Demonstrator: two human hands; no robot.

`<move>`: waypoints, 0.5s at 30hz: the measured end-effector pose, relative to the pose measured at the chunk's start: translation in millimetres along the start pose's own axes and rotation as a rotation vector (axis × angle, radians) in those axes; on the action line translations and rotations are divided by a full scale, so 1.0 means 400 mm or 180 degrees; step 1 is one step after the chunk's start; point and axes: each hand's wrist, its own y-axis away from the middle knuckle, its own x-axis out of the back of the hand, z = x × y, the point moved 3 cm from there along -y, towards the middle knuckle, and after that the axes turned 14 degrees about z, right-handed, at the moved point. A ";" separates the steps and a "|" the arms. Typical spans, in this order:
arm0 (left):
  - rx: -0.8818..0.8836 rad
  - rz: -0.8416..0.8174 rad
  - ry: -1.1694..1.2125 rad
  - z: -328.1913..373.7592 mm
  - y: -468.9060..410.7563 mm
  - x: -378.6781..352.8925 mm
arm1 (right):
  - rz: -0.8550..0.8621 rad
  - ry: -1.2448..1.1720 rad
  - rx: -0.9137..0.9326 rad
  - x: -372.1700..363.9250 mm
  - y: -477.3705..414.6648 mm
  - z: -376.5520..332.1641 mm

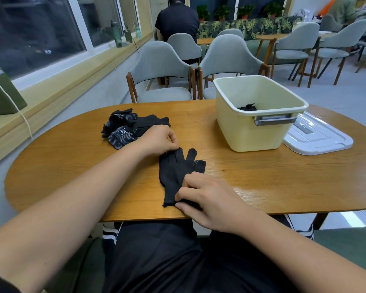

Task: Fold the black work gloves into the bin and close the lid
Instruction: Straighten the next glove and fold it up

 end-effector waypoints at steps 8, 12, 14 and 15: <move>-0.0049 0.0099 0.0151 0.020 -0.001 -0.029 | -0.0006 -0.0001 -0.0018 0.002 0.001 0.001; -0.0088 0.0165 0.0225 0.024 0.001 -0.032 | 0.0000 -0.0014 -0.0016 -0.001 0.001 0.000; -0.0169 0.0162 0.0377 0.032 0.002 -0.028 | -0.0008 -0.0017 -0.0021 -0.001 0.001 0.001; -0.0213 0.0115 0.0448 0.038 0.003 -0.026 | -0.0012 -0.0013 -0.0024 -0.001 0.000 0.001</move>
